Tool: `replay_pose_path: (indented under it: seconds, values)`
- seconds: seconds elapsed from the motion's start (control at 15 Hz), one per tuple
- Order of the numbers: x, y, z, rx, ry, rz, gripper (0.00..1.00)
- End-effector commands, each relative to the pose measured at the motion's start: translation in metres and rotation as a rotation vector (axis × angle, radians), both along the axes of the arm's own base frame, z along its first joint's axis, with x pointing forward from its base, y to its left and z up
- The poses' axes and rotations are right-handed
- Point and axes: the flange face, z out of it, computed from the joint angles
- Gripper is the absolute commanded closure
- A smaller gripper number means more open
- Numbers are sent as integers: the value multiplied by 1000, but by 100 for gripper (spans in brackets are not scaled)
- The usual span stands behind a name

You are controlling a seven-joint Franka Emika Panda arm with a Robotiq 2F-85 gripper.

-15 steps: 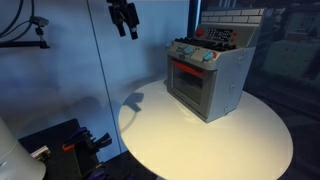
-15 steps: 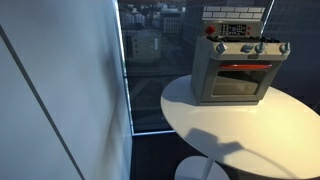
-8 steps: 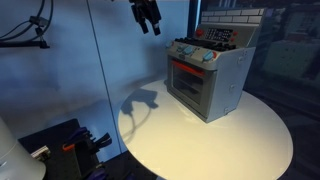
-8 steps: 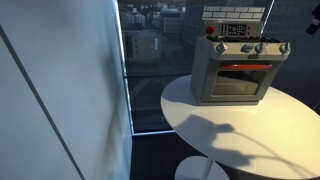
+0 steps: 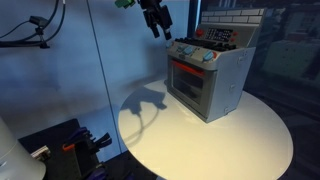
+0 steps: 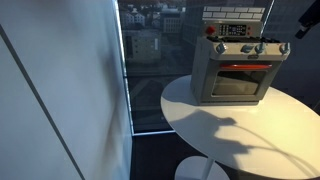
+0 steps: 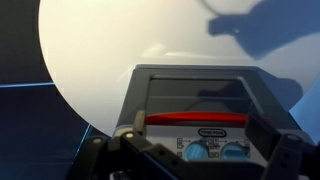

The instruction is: Turn the second knob from the right clockwise

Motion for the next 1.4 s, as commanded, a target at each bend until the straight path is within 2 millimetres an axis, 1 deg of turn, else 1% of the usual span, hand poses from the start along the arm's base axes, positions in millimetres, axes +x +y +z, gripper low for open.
replay_pose_path:
  seconds: [0.0, 0.13, 0.47, 0.8, 1.33]
  values:
    - [0, 1, 1, 0, -1, 2, 0]
    - [0, 1, 2, 0, -2, 3, 0]
    - [24, -10, -1, 37, -105, -82, 0]
    - [51, -20, -18, 50, -139, -93, 0]
    - [90, -27, -41, 60, -181, -108, 0]
